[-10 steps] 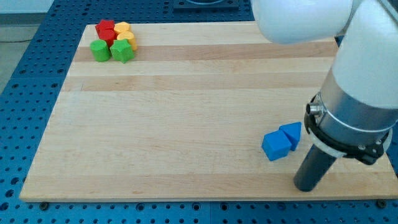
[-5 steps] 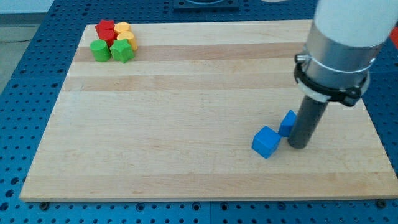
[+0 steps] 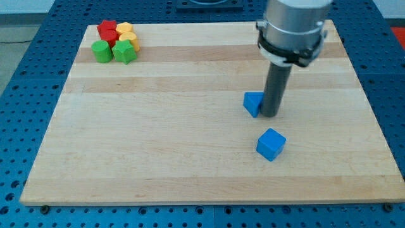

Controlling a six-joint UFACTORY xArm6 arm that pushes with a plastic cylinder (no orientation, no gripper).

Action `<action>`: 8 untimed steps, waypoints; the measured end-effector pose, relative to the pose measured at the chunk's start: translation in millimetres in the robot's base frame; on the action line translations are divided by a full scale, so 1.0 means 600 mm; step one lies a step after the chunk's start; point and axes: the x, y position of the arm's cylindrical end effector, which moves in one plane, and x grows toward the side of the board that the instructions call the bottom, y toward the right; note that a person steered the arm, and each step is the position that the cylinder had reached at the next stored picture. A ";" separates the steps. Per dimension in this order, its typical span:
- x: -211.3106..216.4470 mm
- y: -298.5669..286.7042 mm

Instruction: Move the blue triangle into the yellow blocks

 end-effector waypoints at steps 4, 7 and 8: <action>-0.029 -0.158; -0.075 -0.242; -0.105 -0.264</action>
